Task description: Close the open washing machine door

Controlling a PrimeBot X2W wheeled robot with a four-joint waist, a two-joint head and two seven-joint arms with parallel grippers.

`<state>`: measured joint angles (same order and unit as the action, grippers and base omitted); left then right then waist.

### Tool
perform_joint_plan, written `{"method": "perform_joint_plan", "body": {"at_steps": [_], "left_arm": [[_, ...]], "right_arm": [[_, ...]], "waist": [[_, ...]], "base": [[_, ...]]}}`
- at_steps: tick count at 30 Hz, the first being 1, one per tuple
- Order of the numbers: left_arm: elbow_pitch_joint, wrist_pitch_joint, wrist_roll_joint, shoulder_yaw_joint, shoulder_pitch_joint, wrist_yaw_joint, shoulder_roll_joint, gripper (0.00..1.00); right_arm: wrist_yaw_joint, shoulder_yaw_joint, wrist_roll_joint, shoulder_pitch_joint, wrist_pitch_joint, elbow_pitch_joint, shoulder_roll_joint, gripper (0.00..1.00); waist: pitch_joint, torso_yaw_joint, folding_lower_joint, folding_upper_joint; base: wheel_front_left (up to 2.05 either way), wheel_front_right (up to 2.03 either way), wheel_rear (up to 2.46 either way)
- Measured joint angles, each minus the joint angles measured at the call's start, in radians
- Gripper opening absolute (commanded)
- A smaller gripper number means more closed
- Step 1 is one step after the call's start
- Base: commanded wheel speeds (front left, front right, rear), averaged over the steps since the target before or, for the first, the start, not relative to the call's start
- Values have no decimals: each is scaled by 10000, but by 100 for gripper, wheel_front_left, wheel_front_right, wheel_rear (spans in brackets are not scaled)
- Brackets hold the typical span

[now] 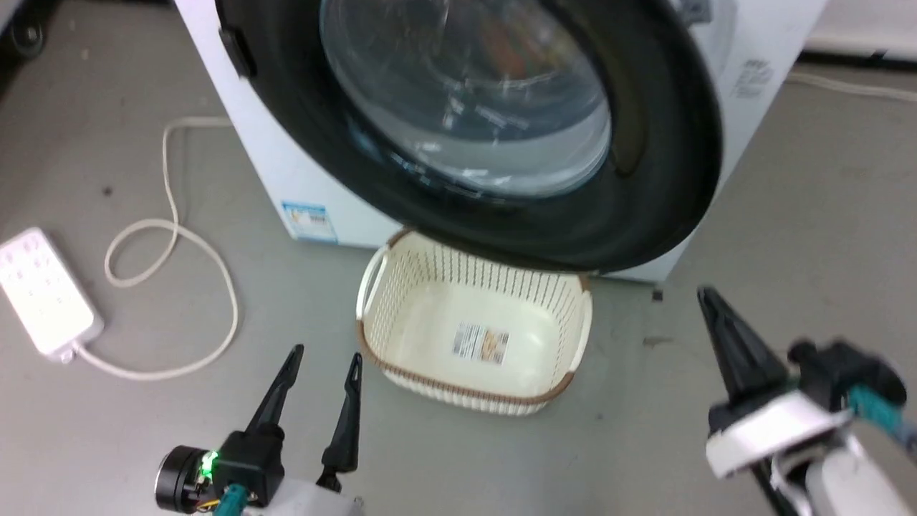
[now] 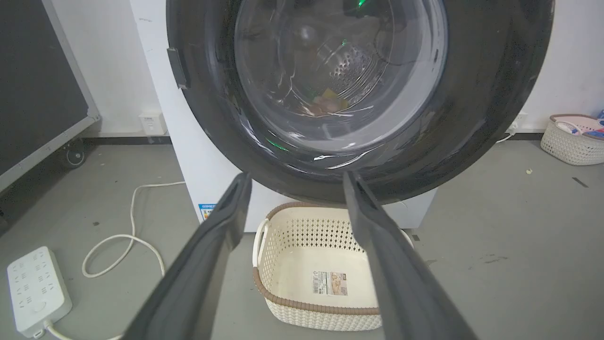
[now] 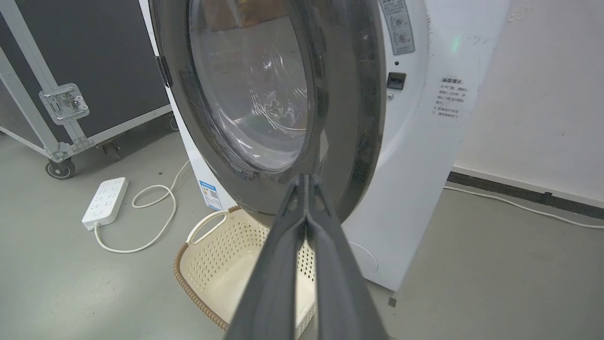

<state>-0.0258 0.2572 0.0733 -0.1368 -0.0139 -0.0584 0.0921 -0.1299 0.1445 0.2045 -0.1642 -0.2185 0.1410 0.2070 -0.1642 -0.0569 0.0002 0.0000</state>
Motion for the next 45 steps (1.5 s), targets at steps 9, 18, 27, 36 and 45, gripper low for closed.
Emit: {"method": "perform_joint_plan", "body": {"at_steps": [9,18,27,36,45], "left_arm": [[-251,0,276,0,805,27,-207,100],[-201,0,253,-115,1313,40,-326,100],[-15,0,267,-138,1495,209,-385,100],[44,0,268,-79,1498,247,-393,100],[19,0,393,-140,1499,337,-401,100]], "right_arm": [[0,1360,1262,-2911,633,1352,1705,0],[-27,1697,2742,-5331,895,2878,2504,0],[-23,1661,3300,-7389,899,4460,2943,0],[-48,1979,3396,-8245,568,5476,3010,0],[-119,2316,3482,-8541,161,6203,2957,0]], "waist": [[-1326,-428,0,0],[-2226,-798,0,0],[-2877,-941,-1,0],[-3132,-1052,-2,0],[-3072,-1050,-2,0]], "base": [[0,0,0],[0,0,0],[0,0,0],[0,0,0],[0,0,0]]}}
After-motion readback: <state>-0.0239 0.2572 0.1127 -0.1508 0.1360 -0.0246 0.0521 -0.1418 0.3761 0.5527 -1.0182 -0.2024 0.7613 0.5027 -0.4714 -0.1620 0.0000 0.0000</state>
